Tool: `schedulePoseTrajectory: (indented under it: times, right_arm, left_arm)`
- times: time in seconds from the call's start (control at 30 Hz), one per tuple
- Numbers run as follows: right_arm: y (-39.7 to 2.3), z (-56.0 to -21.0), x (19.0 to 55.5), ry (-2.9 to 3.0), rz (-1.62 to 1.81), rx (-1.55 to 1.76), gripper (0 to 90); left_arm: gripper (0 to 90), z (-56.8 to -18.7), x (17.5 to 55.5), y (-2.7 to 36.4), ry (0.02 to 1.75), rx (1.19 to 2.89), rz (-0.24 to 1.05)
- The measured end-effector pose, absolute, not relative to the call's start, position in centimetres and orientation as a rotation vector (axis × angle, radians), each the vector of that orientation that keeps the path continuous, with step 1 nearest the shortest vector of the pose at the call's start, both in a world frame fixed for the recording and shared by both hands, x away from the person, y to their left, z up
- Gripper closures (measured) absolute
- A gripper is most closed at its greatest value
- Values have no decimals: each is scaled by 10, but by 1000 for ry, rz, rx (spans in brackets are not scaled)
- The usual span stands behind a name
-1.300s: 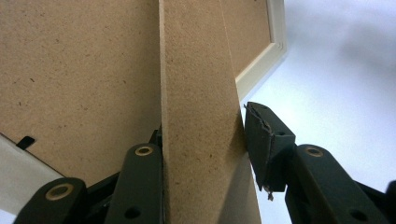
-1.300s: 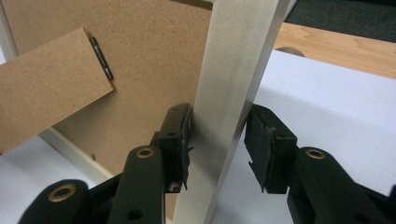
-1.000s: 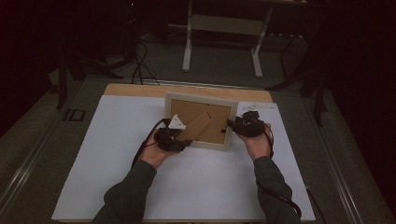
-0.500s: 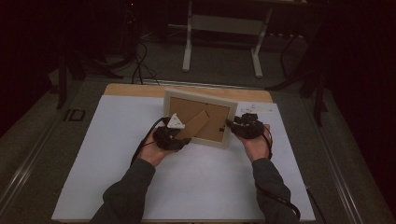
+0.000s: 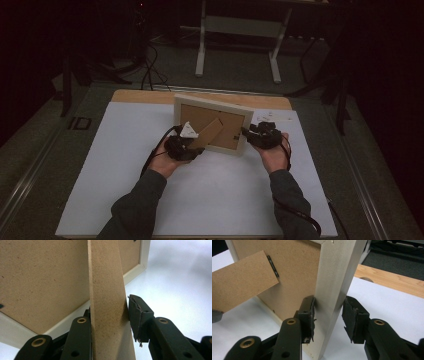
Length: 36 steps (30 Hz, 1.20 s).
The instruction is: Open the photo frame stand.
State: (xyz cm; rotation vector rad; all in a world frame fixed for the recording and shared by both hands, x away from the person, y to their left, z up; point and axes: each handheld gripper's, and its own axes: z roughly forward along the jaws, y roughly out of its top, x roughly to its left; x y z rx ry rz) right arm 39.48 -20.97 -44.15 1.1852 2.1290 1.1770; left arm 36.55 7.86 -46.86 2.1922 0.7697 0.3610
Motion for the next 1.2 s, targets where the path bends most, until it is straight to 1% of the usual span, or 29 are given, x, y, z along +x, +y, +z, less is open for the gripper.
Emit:
schedulePoseTrajectory:
  times: [1.2]
  right_arm:
    - [-198, -437, 382, 2111, 1156, 1039, 631]
  left_arm:
    - [714, -474, 369, 74, 793, 2191, 356]
